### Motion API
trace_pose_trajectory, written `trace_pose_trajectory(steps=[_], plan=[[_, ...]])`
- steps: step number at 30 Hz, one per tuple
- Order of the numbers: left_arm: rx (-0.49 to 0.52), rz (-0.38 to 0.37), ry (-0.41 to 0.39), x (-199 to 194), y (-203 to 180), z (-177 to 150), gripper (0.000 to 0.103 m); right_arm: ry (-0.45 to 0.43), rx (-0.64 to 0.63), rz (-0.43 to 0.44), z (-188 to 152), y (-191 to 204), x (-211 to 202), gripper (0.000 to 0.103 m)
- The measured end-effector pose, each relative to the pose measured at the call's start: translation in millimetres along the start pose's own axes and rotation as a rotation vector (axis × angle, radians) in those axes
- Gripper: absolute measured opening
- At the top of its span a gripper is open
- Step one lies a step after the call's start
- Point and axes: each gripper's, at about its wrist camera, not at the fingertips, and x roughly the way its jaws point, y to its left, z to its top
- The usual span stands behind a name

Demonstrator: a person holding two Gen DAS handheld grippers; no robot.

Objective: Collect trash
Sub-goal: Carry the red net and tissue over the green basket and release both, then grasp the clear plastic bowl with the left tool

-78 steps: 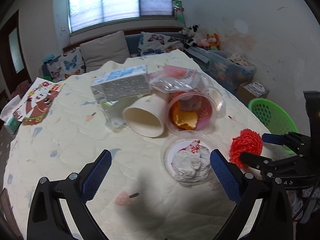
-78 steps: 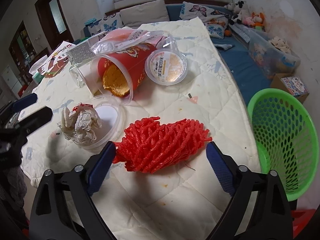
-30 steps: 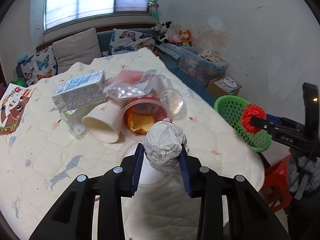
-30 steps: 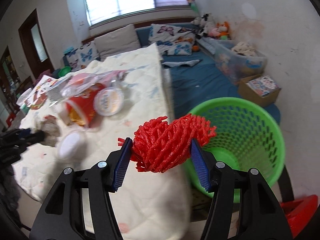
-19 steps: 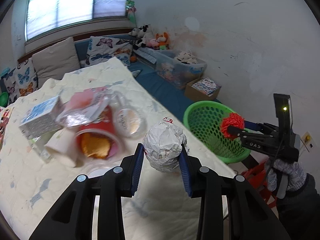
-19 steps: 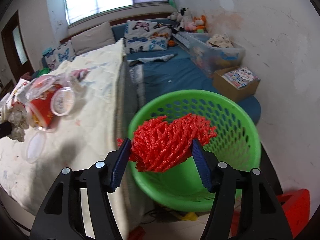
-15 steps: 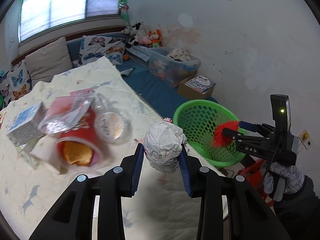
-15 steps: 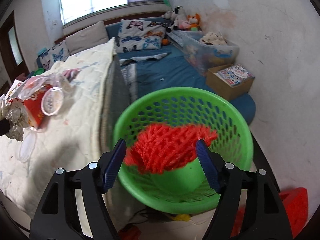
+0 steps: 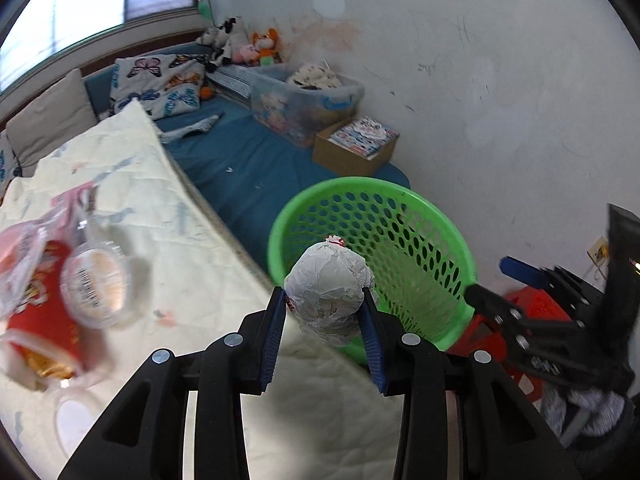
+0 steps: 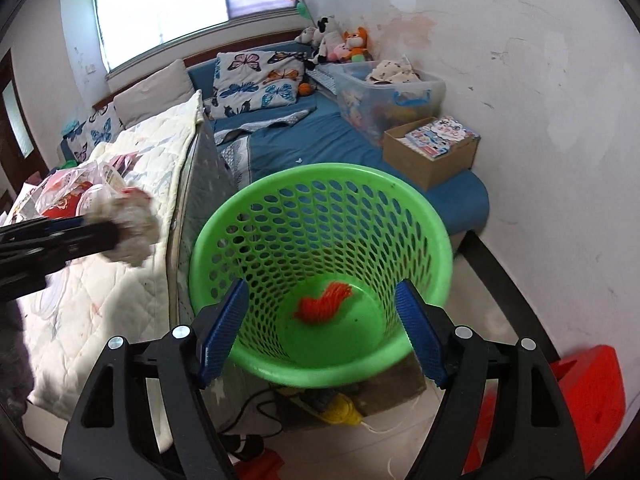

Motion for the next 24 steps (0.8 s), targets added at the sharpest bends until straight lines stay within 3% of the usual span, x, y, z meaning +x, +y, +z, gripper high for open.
trace_pose_trajectory(steps=[4, 12, 24], plan=[[0.007, -0.002, 0.012, 17, -12, 6, 0.041, -0.004, 0.016, 0.006, -7, -3, -8, 0.077], [0.022, 0.008, 0.013, 34, -26, 8, 0.074, -0.001, 0.031, 0.011, -13, -7, -14, 0.077], [-0.025, 0.134, -0.047, -20, 12, -15, 0.074, -0.012, -0.017, 0.071, -6, 21, -16, 0.077]])
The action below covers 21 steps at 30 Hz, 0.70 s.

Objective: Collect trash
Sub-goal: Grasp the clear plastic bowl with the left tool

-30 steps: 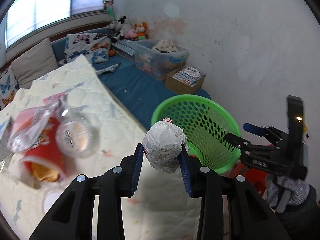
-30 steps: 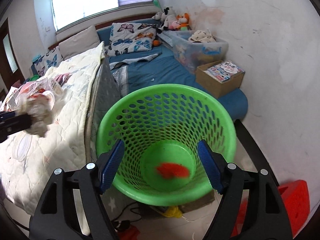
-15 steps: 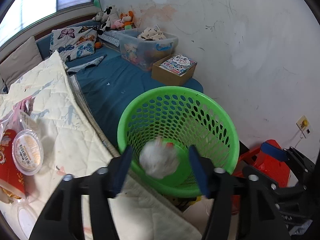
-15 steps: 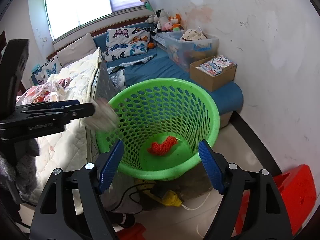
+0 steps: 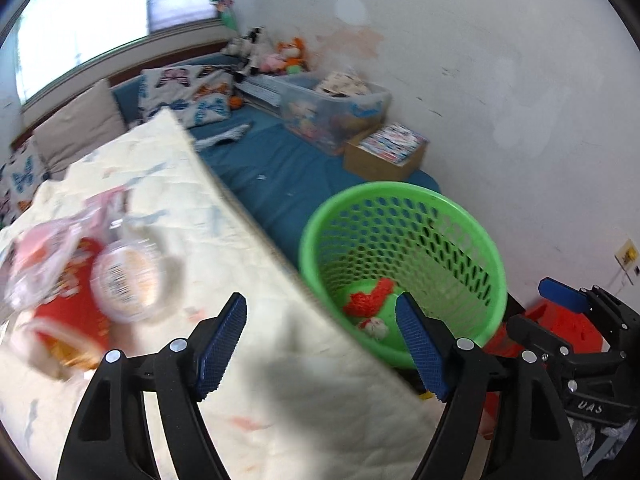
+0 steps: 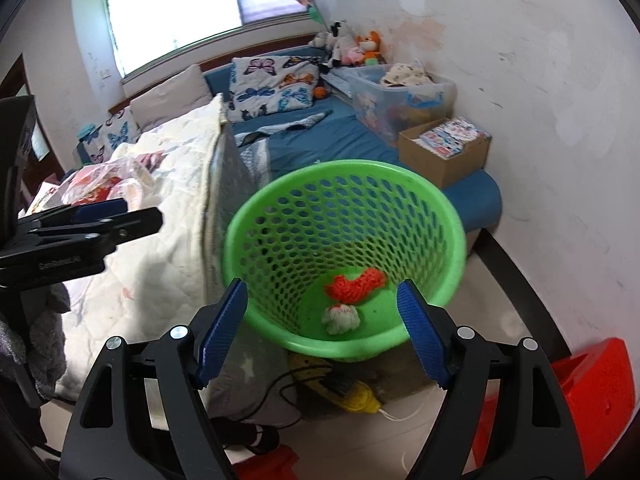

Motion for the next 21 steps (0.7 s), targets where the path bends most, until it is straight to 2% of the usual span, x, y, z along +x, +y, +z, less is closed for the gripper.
trace_pose_trajectory(steps=[5, 11, 13, 21], plan=[[-0.055, 0.075, -0.020, -26, 37, -16, 0.075, -0.006, -0.039, 0.041, 6, 24, 2, 0.079], [-0.104, 0.167, -0.022, -52, 83, -45, 0.087, -0.011, -0.081, 0.087, 12, 56, 5, 0.080], [-0.118, 0.183, -0.012, -58, 97, -56, 0.091, -0.009, -0.092, 0.101, 14, 65, 7, 0.080], [-0.156, 0.228, 0.042, -62, 144, -95, 0.094, 0.005, -0.147, 0.149, 16, 101, 14, 0.080]])
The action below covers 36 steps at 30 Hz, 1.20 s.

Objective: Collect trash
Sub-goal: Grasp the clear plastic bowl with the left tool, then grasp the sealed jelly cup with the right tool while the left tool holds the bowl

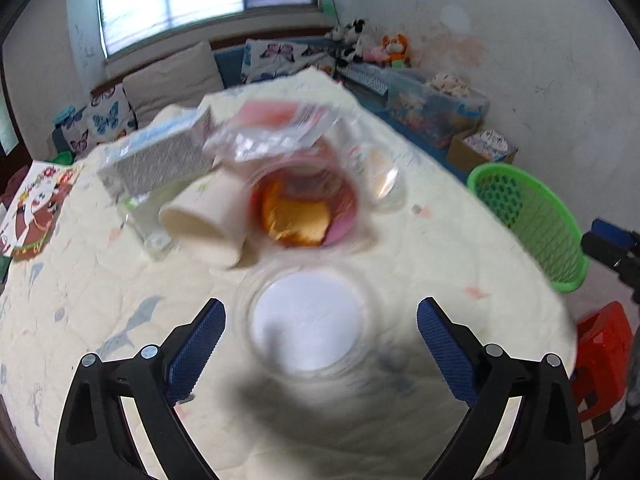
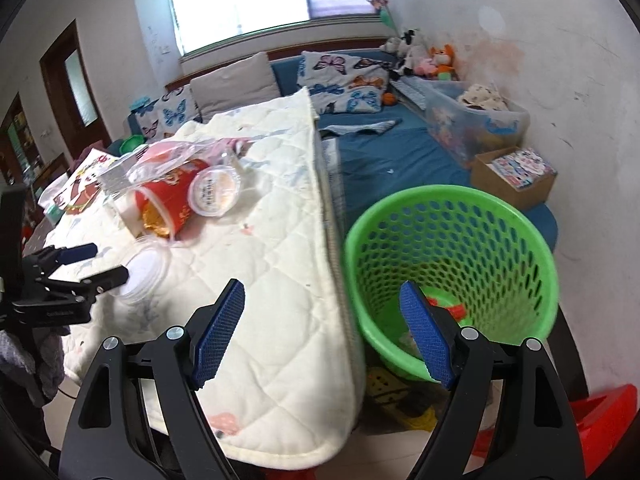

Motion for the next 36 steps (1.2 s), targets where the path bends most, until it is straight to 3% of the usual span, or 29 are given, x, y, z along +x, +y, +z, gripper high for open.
trace_pose_trajectory(steps=[6, 26, 36], plan=[[-0.011, -0.012, 0.062, 19, 13, -9, 0.094, 0.013, -0.026, 0.024, 1, 19, 8, 0.080], [-0.008, -0.062, 0.115, 42, 13, -4, 0.095, 0.050, -0.071, 0.069, 7, 42, 33, 0.080], [-0.027, -0.089, 0.090, 37, 16, -7, 0.090, 0.066, -0.099, 0.099, 19, 54, 50, 0.080]])
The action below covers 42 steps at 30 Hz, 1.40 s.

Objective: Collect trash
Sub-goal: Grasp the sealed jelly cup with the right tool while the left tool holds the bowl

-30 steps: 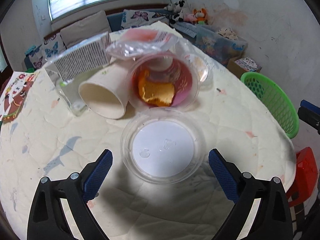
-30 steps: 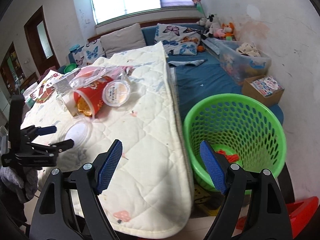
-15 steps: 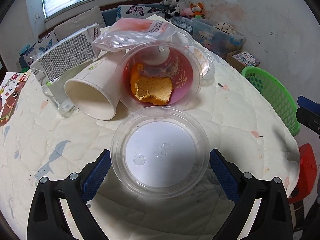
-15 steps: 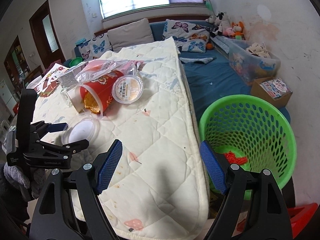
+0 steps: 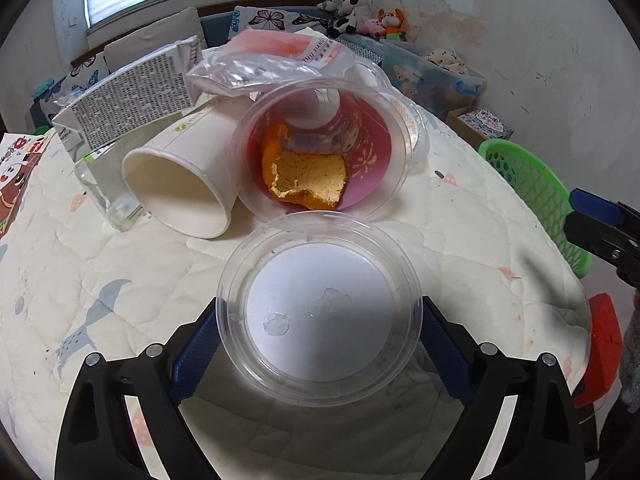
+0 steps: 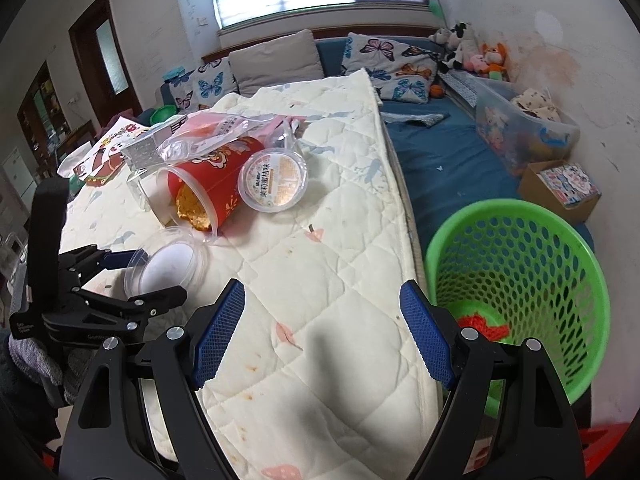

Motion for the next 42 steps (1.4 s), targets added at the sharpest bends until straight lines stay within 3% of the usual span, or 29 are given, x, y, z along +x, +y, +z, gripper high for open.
trace_pose_trajectory(steps=[19, 42], plan=[[-0.070, 0.037, -0.125, -69, 39, 7, 0.090, 0.036, -0.156, 0.068, 44, 24, 64, 0.079], [-0.129, 0.029, -0.132, -68, 53, 9, 0.090, 0.094, -0.282, 0.145, 68, 34, 125, 0.071]])
